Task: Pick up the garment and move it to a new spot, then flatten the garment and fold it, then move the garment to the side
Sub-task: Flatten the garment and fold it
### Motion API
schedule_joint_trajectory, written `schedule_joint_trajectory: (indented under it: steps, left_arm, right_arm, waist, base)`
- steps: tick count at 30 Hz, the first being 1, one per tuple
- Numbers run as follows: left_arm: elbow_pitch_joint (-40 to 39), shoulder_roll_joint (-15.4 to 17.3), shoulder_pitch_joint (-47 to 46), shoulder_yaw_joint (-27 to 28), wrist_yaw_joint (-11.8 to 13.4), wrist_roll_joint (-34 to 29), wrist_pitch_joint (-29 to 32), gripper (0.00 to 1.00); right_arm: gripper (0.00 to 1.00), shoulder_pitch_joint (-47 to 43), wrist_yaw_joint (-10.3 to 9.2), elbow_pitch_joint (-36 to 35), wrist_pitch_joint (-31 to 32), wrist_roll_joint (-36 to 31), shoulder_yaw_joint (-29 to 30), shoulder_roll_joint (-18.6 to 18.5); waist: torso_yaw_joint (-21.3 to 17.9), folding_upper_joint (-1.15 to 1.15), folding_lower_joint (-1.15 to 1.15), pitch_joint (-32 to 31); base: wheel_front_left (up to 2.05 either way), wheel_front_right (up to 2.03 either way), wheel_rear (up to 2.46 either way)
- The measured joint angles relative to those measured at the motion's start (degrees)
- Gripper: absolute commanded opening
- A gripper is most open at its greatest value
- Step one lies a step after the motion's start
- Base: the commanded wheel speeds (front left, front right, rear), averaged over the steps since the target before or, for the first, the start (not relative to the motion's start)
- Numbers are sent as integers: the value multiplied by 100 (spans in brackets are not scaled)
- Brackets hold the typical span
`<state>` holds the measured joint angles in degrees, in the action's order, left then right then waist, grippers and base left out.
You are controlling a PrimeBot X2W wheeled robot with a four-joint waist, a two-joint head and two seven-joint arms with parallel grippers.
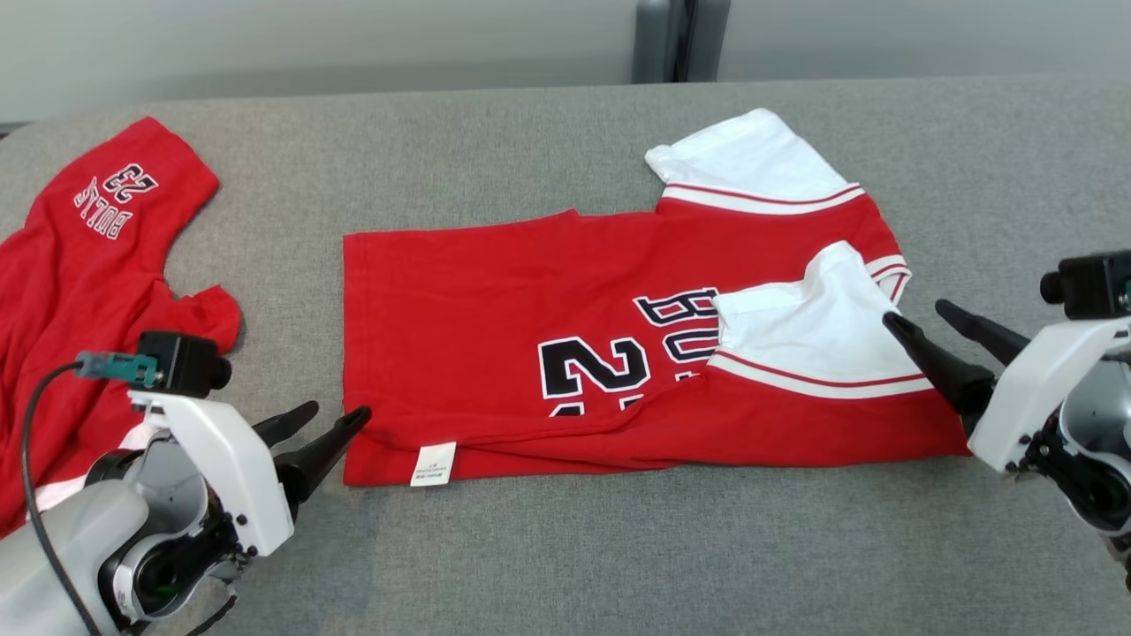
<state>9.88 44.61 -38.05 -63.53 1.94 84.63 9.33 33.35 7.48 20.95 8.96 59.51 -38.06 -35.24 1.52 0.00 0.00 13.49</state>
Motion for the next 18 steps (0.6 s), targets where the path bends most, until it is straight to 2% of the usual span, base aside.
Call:
schedule_joint_trajectory:
  steps: [5, 9, 18]
  left_arm:
    - [-112, 108, 304, 70, 268, -97, -521, 100]
    - [-132, -2, 628, -10, 481, -220, -838, 100]
    - [67, -229, 850, -204, 731, -356, -922, 100]
  right_arm:
    - [100, -420, 0, 49, 1, -8, 192, 9]
    - [100, -849, 0, 75, -20, -35, 417, 44]
    - [100, -1174, 0, 287, 189, -331, 690, 209]
  waist:
    - [-43, 0, 0, -240]
    - [-54, 0, 0, -438]
    - [-59, 0, 0, -623]
  base:
    - [0, 0, 0]
    - [0, 0, 0]
    - [0, 0, 0]
